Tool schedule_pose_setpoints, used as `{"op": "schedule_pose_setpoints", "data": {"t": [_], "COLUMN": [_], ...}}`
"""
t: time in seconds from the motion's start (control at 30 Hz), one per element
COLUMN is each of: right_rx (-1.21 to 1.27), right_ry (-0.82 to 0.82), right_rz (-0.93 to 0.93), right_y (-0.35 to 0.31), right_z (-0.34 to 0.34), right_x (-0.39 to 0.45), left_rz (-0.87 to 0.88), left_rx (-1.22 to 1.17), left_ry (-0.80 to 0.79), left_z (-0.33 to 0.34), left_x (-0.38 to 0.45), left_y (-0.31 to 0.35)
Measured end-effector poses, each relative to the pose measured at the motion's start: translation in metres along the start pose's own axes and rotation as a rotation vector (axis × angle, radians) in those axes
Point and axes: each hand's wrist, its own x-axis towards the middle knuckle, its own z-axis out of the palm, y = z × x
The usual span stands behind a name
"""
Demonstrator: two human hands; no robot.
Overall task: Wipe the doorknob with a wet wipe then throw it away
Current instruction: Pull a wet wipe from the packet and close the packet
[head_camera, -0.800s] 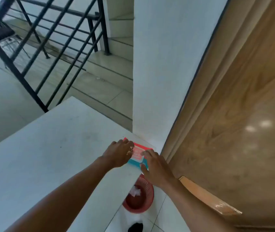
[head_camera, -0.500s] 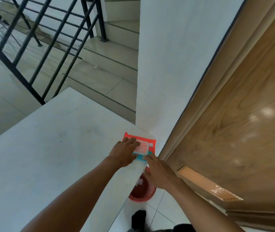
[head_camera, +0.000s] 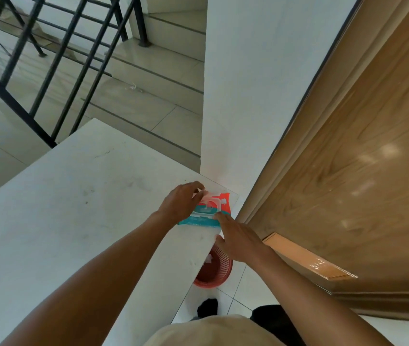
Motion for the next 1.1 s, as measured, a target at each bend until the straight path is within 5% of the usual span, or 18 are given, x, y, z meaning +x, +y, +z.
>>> {"op": "schedule_pose_setpoints", "data": {"t": [0.1, 0.27, 0.43, 0.73, 1.1], "right_rx": [0.001, -0.002, -0.014, -0.094, -0.043], "right_ry": [0.002, 0.001, 0.043, 0.07, 0.103], "right_rz": [0.027, 0.055, 0.037, 0.007, 0.075], "right_y": [0.001, 0.002, 0.002, 0.001, -0.007], "right_z": [-0.001, 0.003, 0.005, 0.008, 0.002], "right_x": [0.006, 0.007, 0.011, 0.01, 0.016], "left_rz": [-0.118, -0.294, -0.243, 0.131, -0.042], "left_rx": [-0.116, -0.235, -0.068, 0.207, -0.172], "left_ry": [0.179, 0.261, 0.124, 0.014, 0.065], "left_z": [0.002, 0.013, 0.025, 0.026, 0.013], "left_x": [0.006, 0.008, 0.0, -0.017, -0.012], "left_y": [0.009, 0.011, 0.007, -0.014, -0.009]}}
